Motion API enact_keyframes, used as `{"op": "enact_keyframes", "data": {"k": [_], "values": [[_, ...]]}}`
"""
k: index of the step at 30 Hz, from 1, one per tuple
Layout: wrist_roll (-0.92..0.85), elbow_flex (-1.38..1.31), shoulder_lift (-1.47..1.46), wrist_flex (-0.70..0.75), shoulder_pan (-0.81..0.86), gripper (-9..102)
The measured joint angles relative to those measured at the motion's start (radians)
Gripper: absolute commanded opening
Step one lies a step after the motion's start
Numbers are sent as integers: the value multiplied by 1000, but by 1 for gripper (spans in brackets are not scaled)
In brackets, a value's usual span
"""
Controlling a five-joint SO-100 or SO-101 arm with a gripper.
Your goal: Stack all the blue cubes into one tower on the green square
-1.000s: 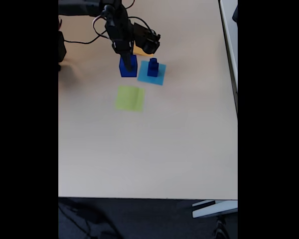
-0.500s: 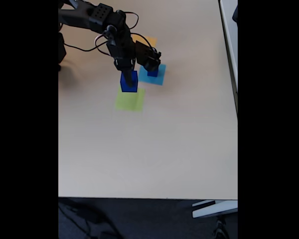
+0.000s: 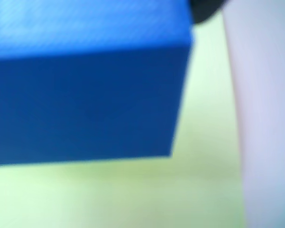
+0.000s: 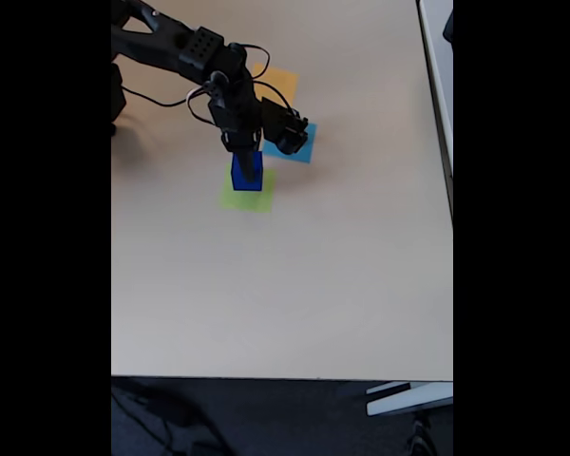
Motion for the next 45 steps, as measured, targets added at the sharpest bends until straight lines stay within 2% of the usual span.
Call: {"op": "enact_keyframes", "data": {"k": [12,18,33,39,45], "values": [[11,71,-15,-57,-5,3],[23,87,-14,-57,-21,13],[29,87,-14,-63,-21,16],[29,87,-14,-63,-18,26],[29,87,-23,-63,-18,32]]}}
